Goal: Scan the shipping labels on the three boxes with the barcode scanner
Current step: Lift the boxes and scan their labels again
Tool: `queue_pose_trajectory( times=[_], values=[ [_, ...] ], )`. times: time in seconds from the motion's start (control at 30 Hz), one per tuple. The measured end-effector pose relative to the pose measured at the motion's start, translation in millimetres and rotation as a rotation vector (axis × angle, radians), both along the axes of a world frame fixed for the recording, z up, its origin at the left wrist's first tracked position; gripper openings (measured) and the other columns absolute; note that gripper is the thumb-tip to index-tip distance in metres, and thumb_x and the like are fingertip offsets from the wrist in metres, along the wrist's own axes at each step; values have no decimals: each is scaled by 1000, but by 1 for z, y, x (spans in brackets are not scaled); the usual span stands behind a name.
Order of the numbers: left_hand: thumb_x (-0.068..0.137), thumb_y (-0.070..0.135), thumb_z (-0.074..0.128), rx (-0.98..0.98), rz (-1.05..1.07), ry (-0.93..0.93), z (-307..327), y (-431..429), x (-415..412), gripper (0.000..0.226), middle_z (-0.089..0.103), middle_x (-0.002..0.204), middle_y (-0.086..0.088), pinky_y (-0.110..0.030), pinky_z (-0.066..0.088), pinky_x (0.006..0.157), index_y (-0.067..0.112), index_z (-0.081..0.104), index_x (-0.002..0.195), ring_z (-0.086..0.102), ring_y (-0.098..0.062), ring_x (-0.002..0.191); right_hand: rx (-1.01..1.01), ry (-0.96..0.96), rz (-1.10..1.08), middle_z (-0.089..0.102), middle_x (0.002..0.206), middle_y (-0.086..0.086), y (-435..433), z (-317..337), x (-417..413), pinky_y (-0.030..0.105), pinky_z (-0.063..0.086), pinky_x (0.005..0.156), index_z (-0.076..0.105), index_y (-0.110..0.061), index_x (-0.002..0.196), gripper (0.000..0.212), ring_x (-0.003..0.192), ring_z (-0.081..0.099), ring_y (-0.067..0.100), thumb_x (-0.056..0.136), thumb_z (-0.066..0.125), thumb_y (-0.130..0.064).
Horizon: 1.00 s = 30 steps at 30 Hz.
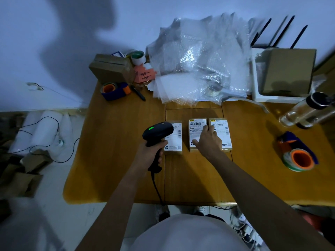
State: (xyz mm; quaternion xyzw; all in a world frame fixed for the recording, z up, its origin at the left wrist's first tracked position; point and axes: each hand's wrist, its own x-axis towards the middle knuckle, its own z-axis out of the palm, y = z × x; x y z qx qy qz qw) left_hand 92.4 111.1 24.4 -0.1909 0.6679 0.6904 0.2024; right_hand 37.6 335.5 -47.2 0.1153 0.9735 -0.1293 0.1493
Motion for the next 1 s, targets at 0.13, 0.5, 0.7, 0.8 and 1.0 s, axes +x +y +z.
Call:
queue_pose_trajectory(
  times=[0.13, 0.5, 0.7, 0.8, 1.0],
  values=[
    [90, 21, 75, 5, 0, 17, 0, 0, 0, 15, 54, 58, -3, -31, 46, 51, 9, 67, 87, 49, -17, 47, 12, -39, -30, 29, 152, 21, 1, 0, -5, 45, 52, 93, 23, -3, 152, 93, 131, 47, 35, 88, 70, -50],
    [90, 20, 76, 24, 10, 24, -4, 0, 2, 12, 54, 59, -4, -30, 45, 50, 11, 68, 86, 49, -17, 47, 13, -61, -100, 27, 150, 22, -2, 4, -10, 43, 51, 94, 37, 1, 144, 90, 127, 51, 34, 83, 75, -53],
    [90, 19, 75, 11, 6, 18, -2, 1, 2, 13, 54, 58, -4, -30, 45, 50, 12, 66, 84, 49, -17, 46, -1, -84, -118, 32, 147, 23, -3, 5, -13, 42, 53, 92, 41, 2, 142, 90, 122, 55, 34, 82, 76, -55],
    [91, 18, 74, 14, 5, 10, -1, 1, 2, 13, 54, 58, -4, -30, 45, 49, 12, 66, 84, 49, -16, 46, -2, -90, -119, 33, 146, 22, -5, 6, -13, 42, 52, 91, 40, 1, 142, 90, 122, 54, 34, 82, 75, -56],
    [90, 18, 75, 10, 4, 9, -1, 1, 2, 14, 54, 59, -5, -30, 46, 50, 11, 65, 83, 49, -16, 46, -12, -91, -120, 36, 146, 22, -5, 7, -14, 43, 51, 93, 34, 1, 144, 96, 126, 53, 35, 80, 76, -57]
  ],
)
